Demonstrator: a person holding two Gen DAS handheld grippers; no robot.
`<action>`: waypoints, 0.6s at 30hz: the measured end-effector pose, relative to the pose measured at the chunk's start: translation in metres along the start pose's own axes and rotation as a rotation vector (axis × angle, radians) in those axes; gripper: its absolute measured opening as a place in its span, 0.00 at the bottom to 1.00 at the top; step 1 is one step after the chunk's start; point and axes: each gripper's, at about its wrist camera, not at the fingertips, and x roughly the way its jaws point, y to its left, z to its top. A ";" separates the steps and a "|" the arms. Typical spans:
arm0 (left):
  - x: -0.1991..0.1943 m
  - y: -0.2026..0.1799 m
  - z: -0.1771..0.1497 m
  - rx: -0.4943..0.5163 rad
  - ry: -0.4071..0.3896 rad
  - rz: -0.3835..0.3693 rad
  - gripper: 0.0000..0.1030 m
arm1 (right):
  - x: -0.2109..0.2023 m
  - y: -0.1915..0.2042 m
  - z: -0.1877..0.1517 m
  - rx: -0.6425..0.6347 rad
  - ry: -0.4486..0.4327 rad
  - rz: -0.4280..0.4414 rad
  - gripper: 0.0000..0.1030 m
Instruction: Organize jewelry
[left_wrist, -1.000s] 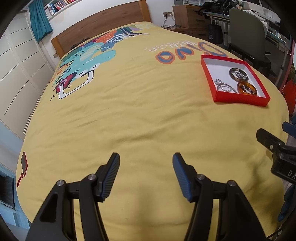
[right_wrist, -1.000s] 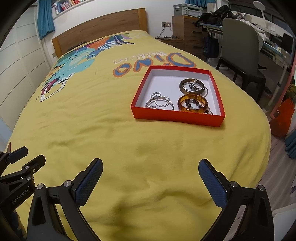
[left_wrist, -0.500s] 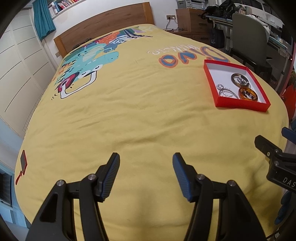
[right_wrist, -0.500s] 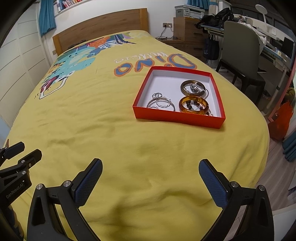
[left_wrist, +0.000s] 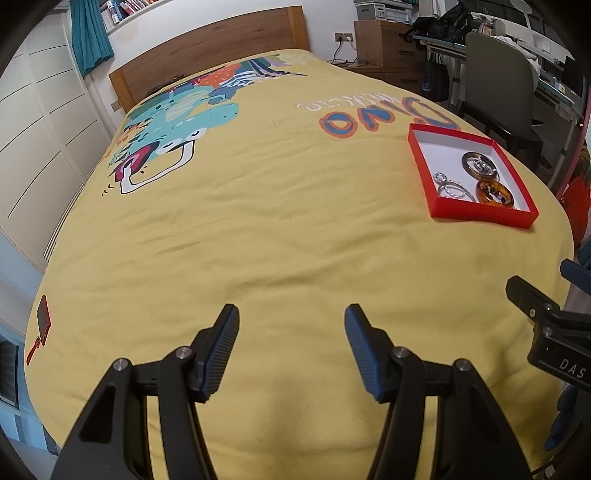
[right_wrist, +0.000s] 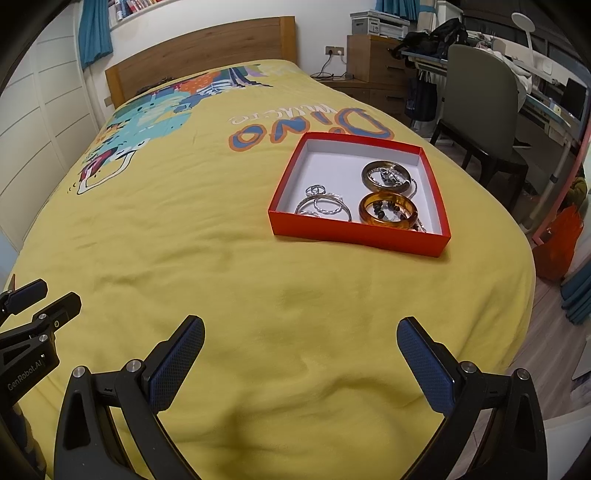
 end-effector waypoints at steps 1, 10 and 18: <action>0.000 0.000 0.000 -0.001 0.000 0.000 0.56 | 0.000 0.000 0.000 0.000 0.000 -0.001 0.99; 0.000 0.000 0.000 -0.005 -0.001 -0.004 0.56 | -0.002 0.001 0.000 0.000 0.002 -0.011 0.99; -0.001 0.001 0.000 -0.008 -0.002 -0.006 0.56 | -0.003 0.002 0.000 -0.003 0.001 -0.014 0.99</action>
